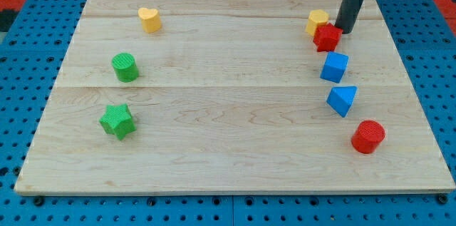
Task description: Move the heart to the top right of the green circle
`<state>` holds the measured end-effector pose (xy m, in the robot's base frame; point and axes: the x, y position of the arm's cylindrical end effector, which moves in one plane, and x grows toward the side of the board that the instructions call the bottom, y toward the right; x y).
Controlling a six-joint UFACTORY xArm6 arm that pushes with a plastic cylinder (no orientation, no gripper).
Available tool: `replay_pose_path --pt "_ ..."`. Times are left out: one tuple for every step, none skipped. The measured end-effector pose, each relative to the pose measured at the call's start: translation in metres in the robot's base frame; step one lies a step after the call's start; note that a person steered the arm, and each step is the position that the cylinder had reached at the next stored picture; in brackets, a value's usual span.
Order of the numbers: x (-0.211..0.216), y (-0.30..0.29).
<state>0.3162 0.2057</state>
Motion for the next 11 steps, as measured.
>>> replay_pose_path --pt "0.005 -0.001" --pt "0.022 -0.005" --pt "0.031 -0.010" --pt "0.019 0.004" --pt "-0.038 0.022" --pt "-0.109 -0.025" --pt "-0.114 -0.167" --pt "-0.113 -0.301" --pt "-0.082 -0.369" --pt "-0.040 -0.380" --pt "-0.029 -0.316"
